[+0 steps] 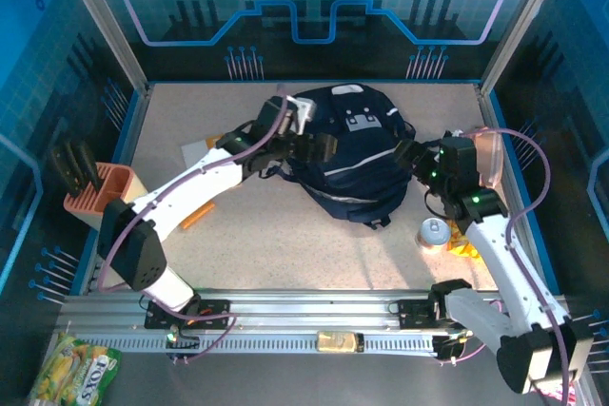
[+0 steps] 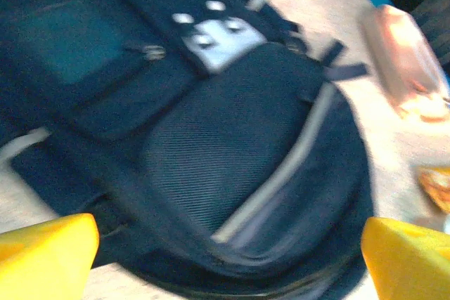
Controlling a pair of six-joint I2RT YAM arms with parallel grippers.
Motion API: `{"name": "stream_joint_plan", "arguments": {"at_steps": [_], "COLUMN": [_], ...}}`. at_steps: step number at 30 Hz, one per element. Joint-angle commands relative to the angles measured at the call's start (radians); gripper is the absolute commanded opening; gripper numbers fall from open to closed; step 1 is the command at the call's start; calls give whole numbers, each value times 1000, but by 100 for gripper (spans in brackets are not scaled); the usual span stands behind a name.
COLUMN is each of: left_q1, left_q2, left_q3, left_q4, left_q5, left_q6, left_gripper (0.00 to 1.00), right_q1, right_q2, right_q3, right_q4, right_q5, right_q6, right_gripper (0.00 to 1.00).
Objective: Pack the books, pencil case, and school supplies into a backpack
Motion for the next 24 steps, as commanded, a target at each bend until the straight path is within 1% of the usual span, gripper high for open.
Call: {"name": "stream_joint_plan", "arguments": {"at_steps": [1,4,7,12,14,17,22,24], "left_q1": [120,225,306,401,433,462,464,466], "left_q2": [-44,-73,-75,-6,40,101,176,203], "left_q3": [-114,-207,-255,-254,-237,-221,-188,-180], "left_q4": [-13,7,13,-11,-35,-25,-36,-38], "left_q5": [-140,-126,-124,-116,-105,-46,-62,-51], "left_q6": [-124,-184,-200,-211,-241,-232,-201,-195], "left_gripper": [99,99,99,99,99,99,99,99], "right_q1": [16,45,65,85,87,86,87,87], "right_q2": [51,91,127,150,153,160,170,170], "right_q3": [22,44,60,60,55,55,60,59], "right_q4": [6,32,42,59,67,59,34,30], "right_q5": [-46,-48,-53,-55,-65,-70,-64,-61], "right_q6": [-59,-55,-52,-34,-16,-3,8,10], "right_gripper": [100,100,100,100,100,100,100,100]}}
